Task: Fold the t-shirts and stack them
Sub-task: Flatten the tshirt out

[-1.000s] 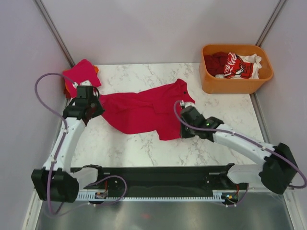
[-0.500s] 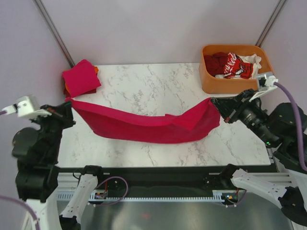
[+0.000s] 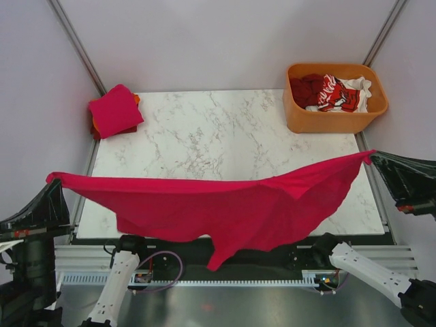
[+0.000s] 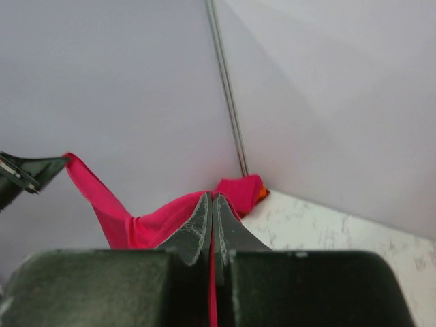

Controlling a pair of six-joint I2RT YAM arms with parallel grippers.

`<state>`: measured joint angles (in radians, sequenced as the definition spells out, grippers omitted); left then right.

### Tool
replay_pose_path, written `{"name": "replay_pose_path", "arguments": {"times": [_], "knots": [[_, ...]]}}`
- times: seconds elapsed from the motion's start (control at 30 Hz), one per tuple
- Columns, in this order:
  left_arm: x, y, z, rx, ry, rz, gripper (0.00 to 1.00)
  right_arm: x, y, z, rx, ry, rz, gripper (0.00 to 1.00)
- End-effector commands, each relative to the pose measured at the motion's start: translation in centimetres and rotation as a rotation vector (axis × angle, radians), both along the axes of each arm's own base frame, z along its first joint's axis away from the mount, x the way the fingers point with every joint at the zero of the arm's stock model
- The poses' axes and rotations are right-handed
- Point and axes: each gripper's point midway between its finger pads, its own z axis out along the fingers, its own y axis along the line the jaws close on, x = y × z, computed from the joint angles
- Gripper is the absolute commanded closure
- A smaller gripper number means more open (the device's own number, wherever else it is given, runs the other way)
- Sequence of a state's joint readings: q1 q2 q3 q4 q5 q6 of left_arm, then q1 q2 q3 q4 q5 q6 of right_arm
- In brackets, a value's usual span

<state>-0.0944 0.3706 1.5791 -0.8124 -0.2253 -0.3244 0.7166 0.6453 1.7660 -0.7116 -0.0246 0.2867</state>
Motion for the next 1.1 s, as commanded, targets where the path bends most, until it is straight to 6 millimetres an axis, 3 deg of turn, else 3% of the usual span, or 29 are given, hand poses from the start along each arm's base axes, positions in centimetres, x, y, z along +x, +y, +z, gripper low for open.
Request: {"name": "replay_pose_path", "arguments": {"times": [0.0,0.13,0.23,0.33,0.43,0.57,0.6,0.63,0.67,0.7,0.73,0.8,0.83,0.9,0.93,0.97,1.0,1.03,1.07], "knots": [[-2.1,0.3,2.5,-0.020,-0.115,0.002,0.98,-3.9,-0.6,5.2,0.047,-0.225,0.076,1.00],[-6.5,0.1,5.6,0.026,-0.239,-0.017,0.98,-6.4,-1.5,7.1,0.045,-0.322,0.064,1.00],[-7.6,-0.5,6.8,0.048,-0.279,-0.051,0.98,-8.1,-2.6,8.5,0.080,-0.378,0.050,1.00],[-7.1,-0.5,6.8,0.054,-0.267,-0.045,0.98,-8.2,-3.0,9.1,0.098,-0.387,0.036,1.00],[-5.7,-1.0,7.0,0.076,-0.238,-0.059,0.98,-6.1,-2.2,8.6,0.077,-0.341,0.004,1.00],[0.0,-1.5,5.0,0.059,-0.070,-0.072,0.98,1.0,-0.1,6.7,0.023,-0.186,-0.108,1.00],[4.0,-1.9,3.6,0.064,0.035,-0.077,0.98,2.8,0.3,5.9,0.001,-0.140,-0.143,1.00],[6.1,-2.2,2.4,0.068,0.104,-0.083,0.98,4.7,0.9,5.1,-0.021,-0.097,-0.171,1.00],[8.5,-2.5,0.9,0.063,0.180,-0.089,0.98,8.8,2.2,3.3,-0.073,-0.014,-0.235,1.00],[10.8,-2.8,-0.6,0.067,0.249,-0.097,0.98,11.0,3.2,1.9,-0.111,0.035,-0.258,1.00],[15.4,-3.1,-4.2,0.062,0.394,-0.093,0.98,14.9,5.1,-0.4,-0.173,0.116,-0.291,1.00],[19.8,-3.2,-8.7,0.054,0.545,-0.075,0.98,19.9,6.3,-4.1,-0.257,0.219,-0.390,1.00],[23.1,-3.0,-11.9,0.053,0.648,-0.045,0.98,24.0,8.1,-7.5,-0.336,0.300,-0.428,1.00],[27.0,-3.2,-16.5,0.075,0.769,-0.038,0.98,28.2,8.7,-11.0,-0.415,0.369,-0.522,1.00],[28.6,-2.8,-18.5,0.085,0.823,-0.014,0.98,31.7,10.6,-14.9,-0.491,0.434,-0.528,1.00],[31.6,-2.8,-23.5,0.096,0.973,-0.010,0.98,33.7,11.2,-16.9,-0.514,0.463,-0.536,1.00],[33.4,-2.4,-25.5,0.093,1.018,0.008,0.98,36.1,11.2,-18.3,-0.499,0.489,-0.557,1.00],[34.8,-1.9,-27.7,0.084,1.075,0.016,0.98,39.8,12.3,-24.1,-0.565,0.583,-0.563,1.00],[37.2,-1.7,-34.5,0.077,1.249,0.011,0.98,42.3,12.2,-24.8,-0.534,0.606,-0.599,1.00]]}}
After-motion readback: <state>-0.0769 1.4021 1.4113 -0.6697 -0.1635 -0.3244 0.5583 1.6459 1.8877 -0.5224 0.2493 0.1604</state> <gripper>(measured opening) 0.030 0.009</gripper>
